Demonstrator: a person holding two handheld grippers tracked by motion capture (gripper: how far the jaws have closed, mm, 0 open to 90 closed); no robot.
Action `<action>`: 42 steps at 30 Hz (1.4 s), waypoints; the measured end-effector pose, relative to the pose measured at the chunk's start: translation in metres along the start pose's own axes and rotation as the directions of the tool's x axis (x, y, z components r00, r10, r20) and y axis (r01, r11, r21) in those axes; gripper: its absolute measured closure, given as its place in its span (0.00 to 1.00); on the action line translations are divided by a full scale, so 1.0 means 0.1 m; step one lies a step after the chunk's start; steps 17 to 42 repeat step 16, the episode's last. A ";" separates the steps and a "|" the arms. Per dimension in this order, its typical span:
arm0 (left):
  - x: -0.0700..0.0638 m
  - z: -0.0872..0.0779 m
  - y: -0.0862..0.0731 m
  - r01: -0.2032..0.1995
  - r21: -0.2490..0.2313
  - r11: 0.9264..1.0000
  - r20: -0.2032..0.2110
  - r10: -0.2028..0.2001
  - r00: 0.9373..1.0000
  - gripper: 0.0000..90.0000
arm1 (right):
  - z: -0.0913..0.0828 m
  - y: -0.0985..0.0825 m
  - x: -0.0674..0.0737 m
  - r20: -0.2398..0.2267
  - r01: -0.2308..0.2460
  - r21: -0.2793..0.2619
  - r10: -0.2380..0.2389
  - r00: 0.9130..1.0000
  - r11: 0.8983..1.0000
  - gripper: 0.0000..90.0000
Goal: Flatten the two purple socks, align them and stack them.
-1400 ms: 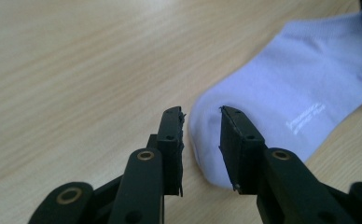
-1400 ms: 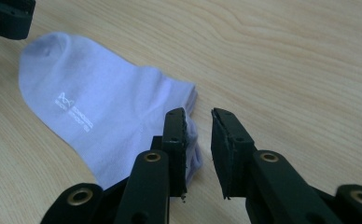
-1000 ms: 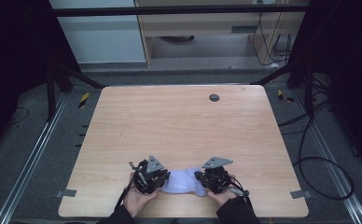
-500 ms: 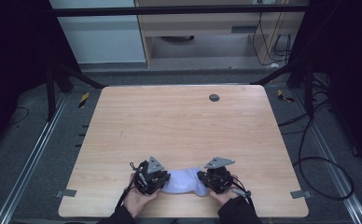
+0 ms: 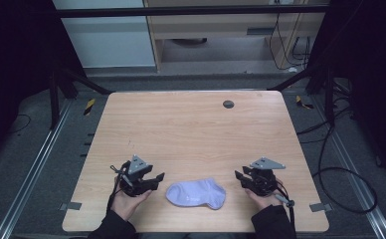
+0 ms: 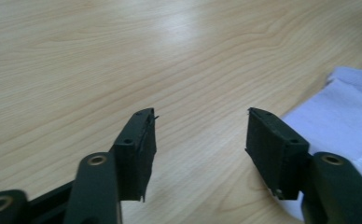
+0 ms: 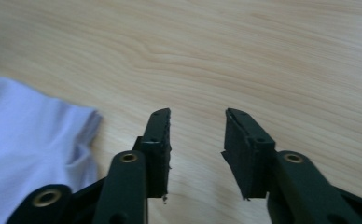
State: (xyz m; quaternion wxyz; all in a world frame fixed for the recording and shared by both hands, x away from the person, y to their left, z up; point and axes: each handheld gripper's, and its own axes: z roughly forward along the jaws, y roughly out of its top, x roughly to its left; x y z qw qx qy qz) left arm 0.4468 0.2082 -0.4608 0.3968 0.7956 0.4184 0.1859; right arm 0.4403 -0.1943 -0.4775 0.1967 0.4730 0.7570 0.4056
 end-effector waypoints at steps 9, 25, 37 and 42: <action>0.35 -0.06 -0.11 0.041 -0.001 0.999 -0.040 -0.041 0.998 0.36 | -0.06 -0.09 -0.33 0.088 -0.066 -0.013 0.067 0.994 0.998 0.45; 0.58 -0.10 -0.18 0.067 0.002 0.998 -0.078 -0.066 0.995 0.35 | -0.07 -0.12 -0.42 0.105 -0.069 -0.007 0.069 0.992 0.998 0.33; 0.58 -0.10 -0.18 0.067 0.002 0.998 -0.078 -0.066 0.995 0.35 | -0.07 -0.12 -0.42 0.105 -0.069 -0.007 0.069 0.992 0.998 0.33; 0.58 -0.10 -0.18 0.067 0.002 0.998 -0.078 -0.066 0.995 0.35 | -0.07 -0.12 -0.42 0.105 -0.069 -0.007 0.069 0.992 0.998 0.33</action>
